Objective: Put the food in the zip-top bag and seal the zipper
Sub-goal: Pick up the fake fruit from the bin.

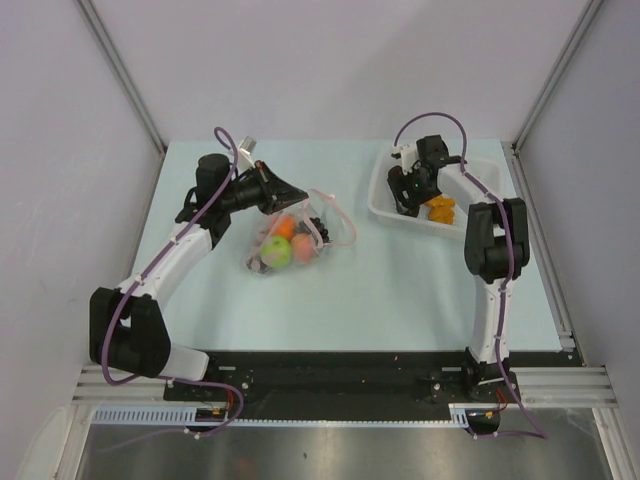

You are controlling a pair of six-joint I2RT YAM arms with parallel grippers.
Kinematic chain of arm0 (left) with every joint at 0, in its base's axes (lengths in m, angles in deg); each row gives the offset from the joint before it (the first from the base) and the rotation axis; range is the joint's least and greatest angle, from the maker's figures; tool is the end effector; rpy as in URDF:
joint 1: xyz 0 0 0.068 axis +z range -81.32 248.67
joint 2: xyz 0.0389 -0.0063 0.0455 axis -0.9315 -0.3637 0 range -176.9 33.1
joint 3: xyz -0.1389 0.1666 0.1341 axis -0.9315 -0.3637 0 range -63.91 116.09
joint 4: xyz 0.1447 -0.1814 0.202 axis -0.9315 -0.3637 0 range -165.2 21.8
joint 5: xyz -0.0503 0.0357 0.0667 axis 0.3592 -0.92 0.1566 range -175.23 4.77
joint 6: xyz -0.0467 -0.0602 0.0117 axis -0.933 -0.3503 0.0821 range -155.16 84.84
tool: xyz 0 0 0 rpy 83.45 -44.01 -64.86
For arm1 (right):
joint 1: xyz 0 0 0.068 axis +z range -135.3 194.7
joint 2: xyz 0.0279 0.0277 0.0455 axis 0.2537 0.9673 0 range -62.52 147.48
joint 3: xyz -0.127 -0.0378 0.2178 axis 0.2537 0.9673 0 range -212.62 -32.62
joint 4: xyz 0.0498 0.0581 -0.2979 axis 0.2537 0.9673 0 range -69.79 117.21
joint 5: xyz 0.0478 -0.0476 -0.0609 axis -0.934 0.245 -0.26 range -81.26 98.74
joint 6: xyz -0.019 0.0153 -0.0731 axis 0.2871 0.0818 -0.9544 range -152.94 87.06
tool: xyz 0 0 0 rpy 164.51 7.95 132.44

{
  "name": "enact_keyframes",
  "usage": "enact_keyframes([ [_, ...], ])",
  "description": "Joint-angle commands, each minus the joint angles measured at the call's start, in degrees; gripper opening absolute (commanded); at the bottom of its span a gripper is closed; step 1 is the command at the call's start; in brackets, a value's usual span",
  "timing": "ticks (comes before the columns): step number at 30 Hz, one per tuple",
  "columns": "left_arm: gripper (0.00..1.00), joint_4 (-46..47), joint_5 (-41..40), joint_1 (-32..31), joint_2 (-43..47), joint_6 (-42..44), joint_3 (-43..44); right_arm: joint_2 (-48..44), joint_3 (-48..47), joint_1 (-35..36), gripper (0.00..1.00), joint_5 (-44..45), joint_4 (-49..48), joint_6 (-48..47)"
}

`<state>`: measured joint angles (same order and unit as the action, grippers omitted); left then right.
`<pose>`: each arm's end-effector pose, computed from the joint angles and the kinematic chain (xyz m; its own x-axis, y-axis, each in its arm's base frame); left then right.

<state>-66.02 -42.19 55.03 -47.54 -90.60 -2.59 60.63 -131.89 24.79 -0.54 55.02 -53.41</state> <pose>0.3720 -0.1363 0.2793 -0.8264 -0.4189 -0.3764 0.2214 0.3728 -0.9011 0.5092 0.1014 0.1365 -0.6987 -0.4750 -0.5349 -0.5335 0.8442 -0.0527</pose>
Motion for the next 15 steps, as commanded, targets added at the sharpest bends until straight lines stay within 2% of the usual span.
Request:
enact_keyframes([
  [1, 0.0, 0.5, -0.6, -0.1, 0.1, 1.6, 2.7, 0.8, -2.1, -0.2, 0.75, 0.6, -2.3, -1.2],
  [2, 0.0, 0.4, -0.6, -0.1, 0.0, 1.6, 2.7, 0.9, -2.3, -0.2, 0.69, 0.6, -2.3, -1.2],
  [4, 0.0, 0.5, -0.6, -0.1, 0.0, 1.6, 2.8, 0.8, -2.4, -0.2, 0.64, 0.7, -1.8, -1.6],
  [5, 0.0, 0.6, -0.6, -0.1, -0.1, 1.5, 2.8, 0.5, -2.3, -0.4, 0.54, 0.7, -1.5, -1.8],
  [7, 0.0, 0.6, -0.6, -0.1, -0.2, 1.5, 2.9, -0.8, -2.7, -0.9, 0.44, 0.5, -0.4, -1.9],
  [10, 0.0, 0.6, -0.5, -0.1, 0.0, 1.5, 3.2, -4.5, -3.4, -1.6, 0.38, -0.7, 0.7, -1.9],
  [15, 0.0, 0.6, -0.3, -0.2, 0.6, 1.4, 3.4, -10.9, -7.9, -1.6, 0.22, -7.9, 2.7, 0.9],
])
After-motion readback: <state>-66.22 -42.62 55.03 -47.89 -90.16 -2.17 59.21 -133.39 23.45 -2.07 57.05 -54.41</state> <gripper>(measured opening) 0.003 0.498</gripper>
